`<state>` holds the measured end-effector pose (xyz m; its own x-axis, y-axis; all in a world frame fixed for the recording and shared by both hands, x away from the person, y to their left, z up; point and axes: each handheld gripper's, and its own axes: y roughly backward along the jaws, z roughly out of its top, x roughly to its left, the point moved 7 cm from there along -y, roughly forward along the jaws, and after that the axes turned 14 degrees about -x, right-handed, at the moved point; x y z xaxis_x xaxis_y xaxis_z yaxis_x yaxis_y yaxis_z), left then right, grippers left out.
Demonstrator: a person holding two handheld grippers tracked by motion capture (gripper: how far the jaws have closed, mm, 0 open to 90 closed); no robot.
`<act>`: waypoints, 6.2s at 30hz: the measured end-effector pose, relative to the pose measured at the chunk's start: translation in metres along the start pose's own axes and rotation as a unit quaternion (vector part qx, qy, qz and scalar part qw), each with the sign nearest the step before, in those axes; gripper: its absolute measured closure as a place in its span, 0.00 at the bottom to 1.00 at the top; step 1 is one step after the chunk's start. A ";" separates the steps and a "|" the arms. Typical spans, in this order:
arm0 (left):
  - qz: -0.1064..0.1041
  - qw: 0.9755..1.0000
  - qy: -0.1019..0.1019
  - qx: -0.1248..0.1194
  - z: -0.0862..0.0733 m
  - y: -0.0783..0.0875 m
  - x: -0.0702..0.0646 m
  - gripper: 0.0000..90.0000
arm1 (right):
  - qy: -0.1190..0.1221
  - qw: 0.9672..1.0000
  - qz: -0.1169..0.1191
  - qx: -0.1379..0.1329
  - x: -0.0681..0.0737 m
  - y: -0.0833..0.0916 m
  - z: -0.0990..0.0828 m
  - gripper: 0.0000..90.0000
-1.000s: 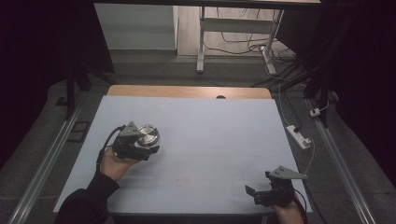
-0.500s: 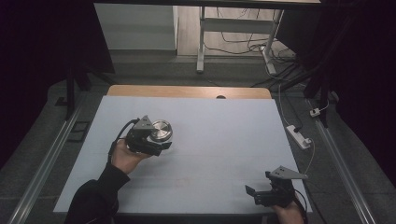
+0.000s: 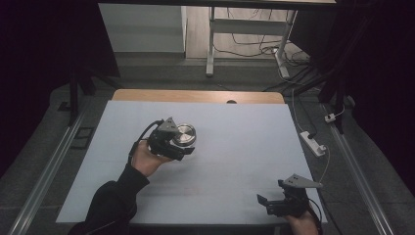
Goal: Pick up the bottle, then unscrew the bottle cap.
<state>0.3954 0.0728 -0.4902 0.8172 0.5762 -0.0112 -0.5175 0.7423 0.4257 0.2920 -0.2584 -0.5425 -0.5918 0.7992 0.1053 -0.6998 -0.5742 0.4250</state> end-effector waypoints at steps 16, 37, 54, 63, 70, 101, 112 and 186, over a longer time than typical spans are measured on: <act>-0.042 0.999 -0.018 0.001 0.011 -0.017 -0.026 0.17 | 0.000 1.000 0.001 0.002 0.000 0.000 0.000 0.00; -0.046 0.999 -0.019 0.001 0.005 -0.016 -0.027 0.17 | 0.000 0.999 0.023 -0.023 0.009 0.002 0.014 0.00; -0.059 0.998 -0.003 -0.013 0.005 -0.009 -0.027 0.17 | 0.038 0.996 0.063 -0.043 0.034 -0.012 0.042 0.00; -0.069 0.997 -0.004 -0.017 0.004 -0.007 -0.030 0.17 | 0.053 0.993 0.095 -0.052 0.049 -0.027 0.062 0.00; -0.071 0.997 -0.009 -0.016 0.003 -0.008 -0.032 0.17 | 0.064 0.989 0.124 -0.056 0.063 -0.038 0.077 0.00; -0.068 0.997 -0.011 -0.018 0.000 -0.003 -0.030 0.17 | 0.090 0.984 0.142 -0.049 0.101 -0.095 0.140 0.00; -0.070 0.997 -0.021 -0.010 -0.002 -0.005 -0.033 0.17 | 0.096 0.983 0.148 -0.057 0.118 -0.113 0.158 0.00; -0.210 0.975 -0.072 -0.012 0.005 0.013 -0.058 0.17 | 0.157 0.935 0.315 -0.035 0.149 -0.119 0.158 0.19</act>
<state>0.3430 0.0475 -0.4794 0.9845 0.1670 -0.0529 -0.1335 0.9109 0.3903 0.3504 -0.0434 -0.4353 -0.9761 0.2134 0.0416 -0.1909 -0.9329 0.3053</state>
